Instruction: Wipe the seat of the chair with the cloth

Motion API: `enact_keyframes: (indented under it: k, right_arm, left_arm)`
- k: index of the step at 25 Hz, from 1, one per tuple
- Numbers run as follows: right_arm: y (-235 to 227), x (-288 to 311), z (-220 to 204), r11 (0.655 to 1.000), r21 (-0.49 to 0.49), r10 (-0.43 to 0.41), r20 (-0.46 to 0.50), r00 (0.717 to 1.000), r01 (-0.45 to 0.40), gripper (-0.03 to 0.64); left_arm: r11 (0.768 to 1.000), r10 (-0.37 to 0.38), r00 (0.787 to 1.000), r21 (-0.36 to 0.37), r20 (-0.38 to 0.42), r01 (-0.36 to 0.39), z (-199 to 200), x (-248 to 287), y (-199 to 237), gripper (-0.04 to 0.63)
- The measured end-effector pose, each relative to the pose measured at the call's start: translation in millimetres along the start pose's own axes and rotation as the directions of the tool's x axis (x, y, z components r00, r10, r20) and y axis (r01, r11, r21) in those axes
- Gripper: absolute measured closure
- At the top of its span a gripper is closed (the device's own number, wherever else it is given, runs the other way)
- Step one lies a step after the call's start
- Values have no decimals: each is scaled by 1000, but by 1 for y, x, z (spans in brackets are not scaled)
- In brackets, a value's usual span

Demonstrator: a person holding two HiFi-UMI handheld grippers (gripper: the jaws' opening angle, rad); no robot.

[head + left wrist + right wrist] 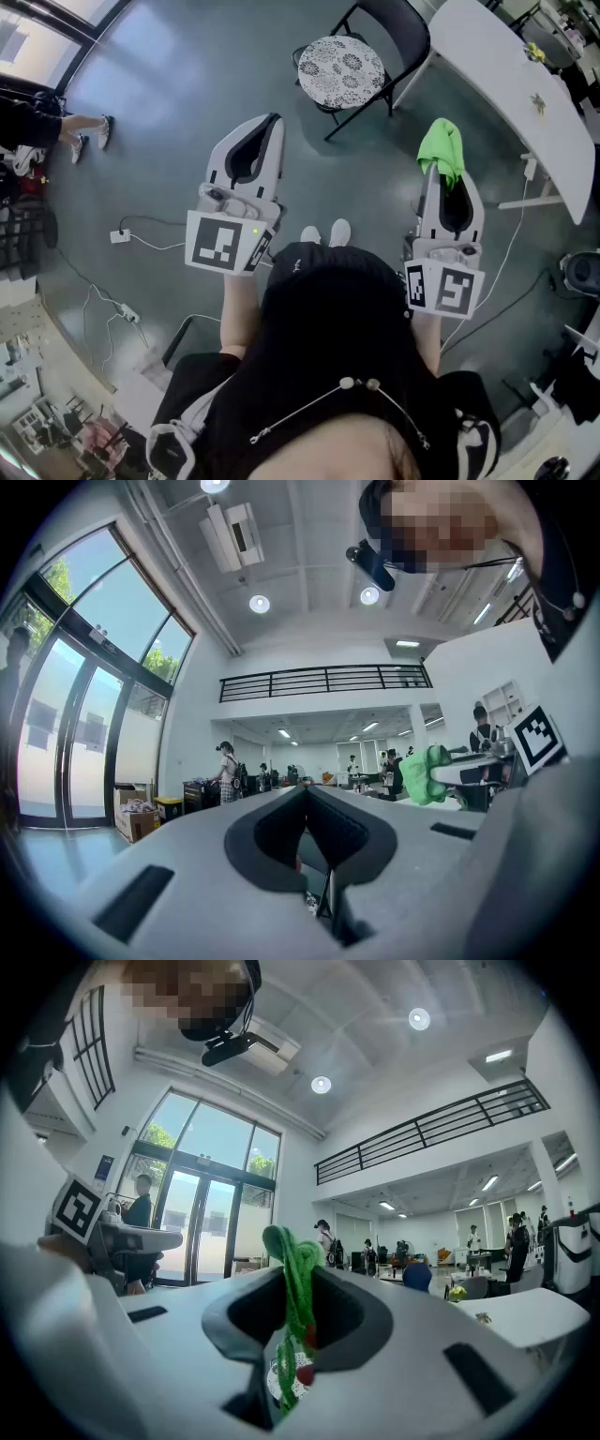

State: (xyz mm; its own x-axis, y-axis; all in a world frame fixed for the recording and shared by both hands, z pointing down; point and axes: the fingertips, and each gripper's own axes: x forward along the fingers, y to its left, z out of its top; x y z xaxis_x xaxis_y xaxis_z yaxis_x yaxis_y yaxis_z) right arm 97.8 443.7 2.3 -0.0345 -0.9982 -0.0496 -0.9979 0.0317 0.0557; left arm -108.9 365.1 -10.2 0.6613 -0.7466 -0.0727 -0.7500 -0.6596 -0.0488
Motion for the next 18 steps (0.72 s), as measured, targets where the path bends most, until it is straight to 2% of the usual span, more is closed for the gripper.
enact_keyframes:
  k: [10, 18]
  right_arm:
    - [-2, 0, -1, 1000, -1, -2, -2, 1000, 2, 535]
    - [-11, 4, -7, 995, 94, 15, -19, 1000, -13, 532]
  left_arm:
    - [1000, -3, 1000, 2, -9, 3, -2, -2, 0, 591]
    - [1000, -5, 1000, 5, -27, 5, -6, 1, -5, 591]
